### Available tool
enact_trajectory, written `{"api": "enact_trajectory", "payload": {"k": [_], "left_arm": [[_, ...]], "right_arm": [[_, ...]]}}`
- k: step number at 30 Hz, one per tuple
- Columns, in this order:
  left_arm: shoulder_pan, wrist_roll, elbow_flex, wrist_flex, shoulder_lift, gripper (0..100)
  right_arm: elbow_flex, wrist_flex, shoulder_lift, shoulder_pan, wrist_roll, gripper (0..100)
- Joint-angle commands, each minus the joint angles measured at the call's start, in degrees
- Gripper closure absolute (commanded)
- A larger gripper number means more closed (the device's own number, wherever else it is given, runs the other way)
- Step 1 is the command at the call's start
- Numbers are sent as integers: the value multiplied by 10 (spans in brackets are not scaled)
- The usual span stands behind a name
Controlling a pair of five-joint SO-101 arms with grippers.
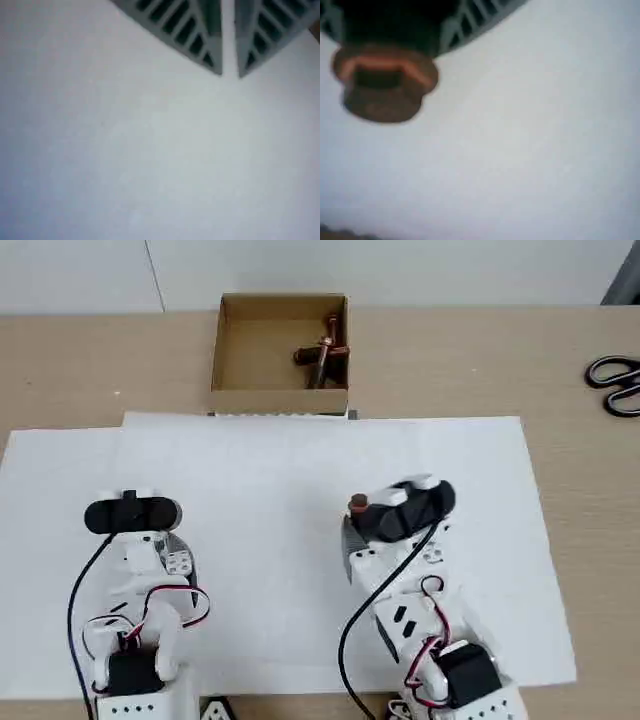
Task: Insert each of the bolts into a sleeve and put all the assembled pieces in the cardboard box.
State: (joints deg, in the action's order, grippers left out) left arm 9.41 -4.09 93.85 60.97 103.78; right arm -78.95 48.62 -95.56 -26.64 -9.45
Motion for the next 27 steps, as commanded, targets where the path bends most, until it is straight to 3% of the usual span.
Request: {"api": "enact_trajectory", "payload": {"k": [1, 9, 18, 27], "left_arm": [[1, 3, -2, -15, 5, 994], [3, 2, -1, -15, 5, 994], [3, 2, -1, -15, 5, 994], [3, 2, -1, -15, 5, 994]], "right_arm": [[115, 1, 86, 7, -8, 995], [361, -24, 427, 6, 0, 995], [572, -111, 742, 6, 134, 995], [688, -301, 936, 7, 236, 995]]}}
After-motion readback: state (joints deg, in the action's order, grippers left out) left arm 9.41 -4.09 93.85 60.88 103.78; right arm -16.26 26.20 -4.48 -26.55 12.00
